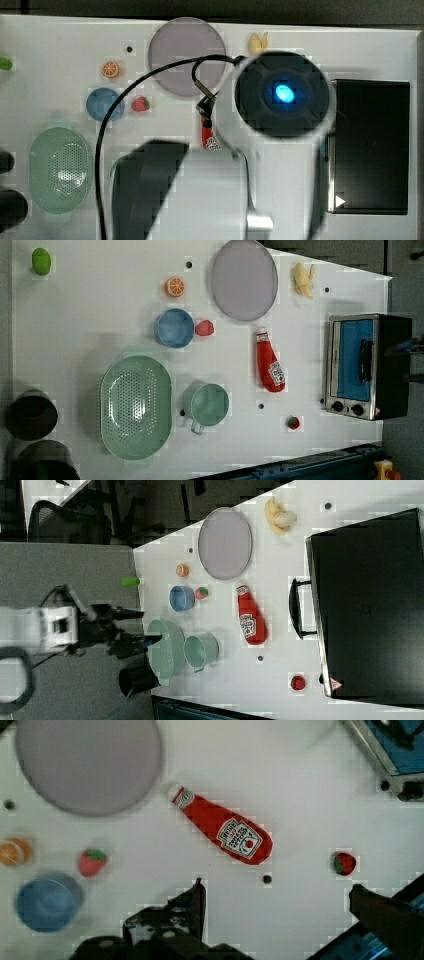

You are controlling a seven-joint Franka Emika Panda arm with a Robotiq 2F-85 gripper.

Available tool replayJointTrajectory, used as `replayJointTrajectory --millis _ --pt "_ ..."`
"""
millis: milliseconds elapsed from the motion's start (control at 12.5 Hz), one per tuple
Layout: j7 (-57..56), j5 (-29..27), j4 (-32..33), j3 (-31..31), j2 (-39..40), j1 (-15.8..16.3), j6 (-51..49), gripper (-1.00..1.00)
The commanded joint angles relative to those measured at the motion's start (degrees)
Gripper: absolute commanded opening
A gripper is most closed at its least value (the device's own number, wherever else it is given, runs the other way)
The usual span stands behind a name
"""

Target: Pick Ketchup from the table and place it in strainer.

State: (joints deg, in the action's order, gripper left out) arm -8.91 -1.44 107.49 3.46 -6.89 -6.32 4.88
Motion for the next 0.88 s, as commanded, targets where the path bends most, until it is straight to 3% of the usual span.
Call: replayJointTrajectory --millis 80,560,880 --pt "-14.8 -0.1 6.8 1.2 4.6 -0.1 4.2 1.0" --pt "-41.2 -0.1 20.1 2.0 7.0 0.0 23.7 1.0" --pt "-44.0 0.1 26.0 2.2 11.6 0.3 35.4 1.0"
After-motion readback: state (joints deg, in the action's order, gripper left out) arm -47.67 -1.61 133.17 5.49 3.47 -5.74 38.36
